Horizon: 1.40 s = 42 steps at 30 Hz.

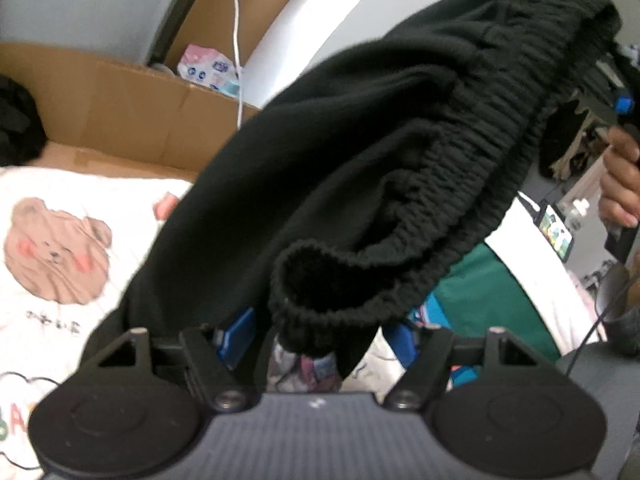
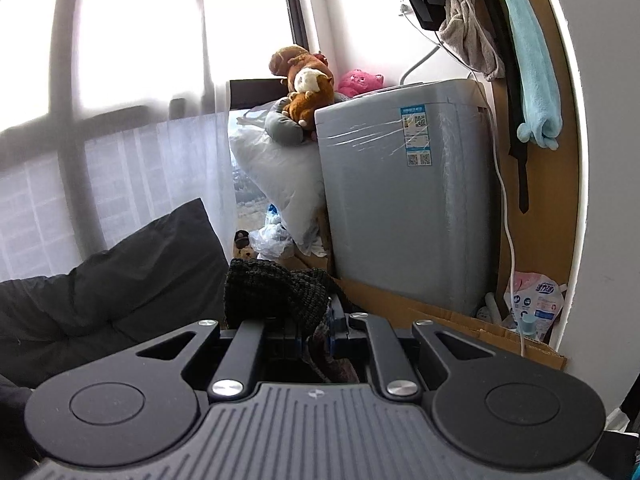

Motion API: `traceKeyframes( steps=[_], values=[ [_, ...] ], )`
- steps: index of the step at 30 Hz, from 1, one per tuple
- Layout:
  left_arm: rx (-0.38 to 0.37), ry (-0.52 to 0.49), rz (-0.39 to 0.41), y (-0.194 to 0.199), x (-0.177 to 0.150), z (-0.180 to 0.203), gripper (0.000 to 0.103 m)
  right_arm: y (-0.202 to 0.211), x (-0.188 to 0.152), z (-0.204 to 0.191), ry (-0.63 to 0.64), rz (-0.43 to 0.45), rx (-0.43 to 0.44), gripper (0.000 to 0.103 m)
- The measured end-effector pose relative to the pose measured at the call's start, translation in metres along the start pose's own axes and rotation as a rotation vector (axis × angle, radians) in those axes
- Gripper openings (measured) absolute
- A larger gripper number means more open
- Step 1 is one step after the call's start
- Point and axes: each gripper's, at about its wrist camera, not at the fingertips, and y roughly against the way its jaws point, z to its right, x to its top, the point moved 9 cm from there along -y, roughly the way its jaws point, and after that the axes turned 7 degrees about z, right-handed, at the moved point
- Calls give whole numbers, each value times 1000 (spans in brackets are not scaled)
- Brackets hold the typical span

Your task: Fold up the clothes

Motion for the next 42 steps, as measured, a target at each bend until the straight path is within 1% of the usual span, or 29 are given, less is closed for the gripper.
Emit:
traceKeyframes(
  steps=[1,5,7,8,9,10,11,12,14,16,17,18,19,21,22,23,24,25,28,30,31,32,34,36,38,42],
  values=[
    [14,-8,2,-2,0,1,73,1,2,-1,-1,6,4,12],
    [-8,30,22,0,6,1,73,7,12,-6,4,49,16,12],
    [-10,28,39,3,9,1,72,12,16,-7,-4,69,22,12],
    [-13,32,50,6,12,0,63,13,18,-7,-6,75,23,12],
    [-16,36,61,10,15,0,47,14,19,-6,-8,77,21,12],
    [-18,37,62,11,16,0,41,15,19,-6,-9,78,18,12],
    [7,20,63,17,22,-2,31,17,20,-4,-9,79,9,12],
    [19,8,67,19,25,-2,27,18,20,-2,-14,80,4,12],
    [34,-3,83,29,31,-3,24,20,22,3,-40,84,-7,12],
    [50,5,119,43,40,-5,23,25,25,6,-39,98,-15,12],
    [66,7,163,60,51,-6,22,28,27,8,-36,107,-19,12],
    [74,4,184,67,55,-7,22,30,29,10,-34,114,-22,12],
    [91,2,234,83,67,-7,22,31,29,11,-37,118,-26,12],
    [116,0,307,105,81,-7,21,35,32,16,-43,130,-38,12],
    [123,0,331,112,85,-7,21,36,33,18,-48,132,-42,12],
    [137,2,377,126,93,-7,21,37,34,20,-52,135,-45,12],
    [153,4,452,148,106,-5,21,37,34,21,-55,136,-47,12],
    [157,4,471,151,110,-4,21,37,34,21,-54,137,-49,12],
    [175,-3,612,188,136,9,21,38,35,20,-47,140,-46,12],
    [175,-25,663,207,144,19,21,38,37,17,-38,146,-39,12],
    [175,-27,667,208,144,17,21,39,38,16,-32,149,-38,12],
    [175,-37,688,213,148,20,21,39,39,15,-29,151,-37,12],
    [155,-45,757,237,158,31,20,40,40,13,-21,151,-34,12],
    [147,-48,794,242,170,48,20,40,40,9,3,147,-31,12],
    [139,-66,838,245,171,63,20,40,39,6,27,140,-27,12],
    [137,-86,871,264,164,73,20,38,31,-5,111,95,-18,12]
  ],
)
